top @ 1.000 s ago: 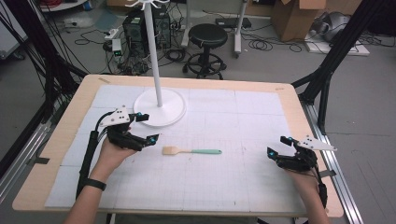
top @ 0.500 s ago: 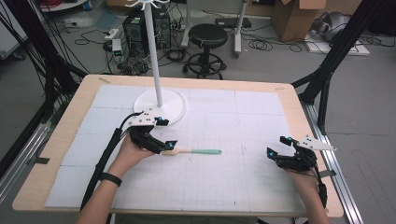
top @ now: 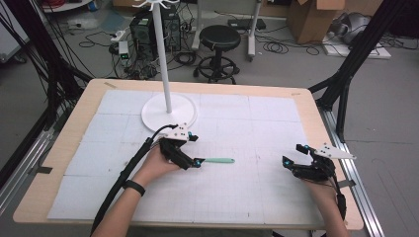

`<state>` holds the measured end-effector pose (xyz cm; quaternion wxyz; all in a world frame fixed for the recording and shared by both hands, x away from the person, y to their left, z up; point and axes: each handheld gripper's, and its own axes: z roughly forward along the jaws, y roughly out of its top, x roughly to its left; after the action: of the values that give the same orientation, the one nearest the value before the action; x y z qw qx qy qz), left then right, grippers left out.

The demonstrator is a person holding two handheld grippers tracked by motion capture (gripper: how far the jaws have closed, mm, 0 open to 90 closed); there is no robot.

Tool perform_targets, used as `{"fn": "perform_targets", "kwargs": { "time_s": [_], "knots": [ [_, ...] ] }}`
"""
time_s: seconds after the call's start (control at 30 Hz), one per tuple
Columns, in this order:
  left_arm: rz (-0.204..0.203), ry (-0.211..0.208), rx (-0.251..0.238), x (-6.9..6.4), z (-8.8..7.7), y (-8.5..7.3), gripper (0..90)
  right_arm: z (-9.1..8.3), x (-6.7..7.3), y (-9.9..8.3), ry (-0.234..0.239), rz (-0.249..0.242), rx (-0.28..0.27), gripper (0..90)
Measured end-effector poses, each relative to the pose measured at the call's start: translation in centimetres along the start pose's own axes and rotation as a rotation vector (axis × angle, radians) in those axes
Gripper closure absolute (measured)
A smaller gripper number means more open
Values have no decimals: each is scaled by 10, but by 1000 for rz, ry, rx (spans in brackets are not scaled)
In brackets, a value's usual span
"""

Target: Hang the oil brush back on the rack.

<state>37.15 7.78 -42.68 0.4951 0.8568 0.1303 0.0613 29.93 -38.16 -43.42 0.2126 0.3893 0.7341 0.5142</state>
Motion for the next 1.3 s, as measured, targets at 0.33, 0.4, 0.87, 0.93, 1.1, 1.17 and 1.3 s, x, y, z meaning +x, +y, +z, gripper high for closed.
{"fn": "perform_targets", "kwargs": {
  "time_s": [0.33,0.4,0.87,0.93,1.1,1.17,1.3],
  "knots": [
    [24,-28,84,0,15,-4,275,0,-1,0,3,-1,-1,183],
    [30,-32,96,1,16,-5,322,0,0,0,3,2,0,183],
    [53,-46,161,-1,21,-10,633,0,-1,0,3,0,-3,183],
    [43,-48,163,0,21,-10,648,0,-1,0,3,1,-2,183],
    [54,-43,168,-1,22,-9,716,0,0,0,7,3,-1,183],
    [64,-42,172,-3,22,-9,755,0,0,0,8,2,0,183],
    [60,-45,178,-4,22,-9,792,0,0,0,9,-3,-2,183]
  ]
}}
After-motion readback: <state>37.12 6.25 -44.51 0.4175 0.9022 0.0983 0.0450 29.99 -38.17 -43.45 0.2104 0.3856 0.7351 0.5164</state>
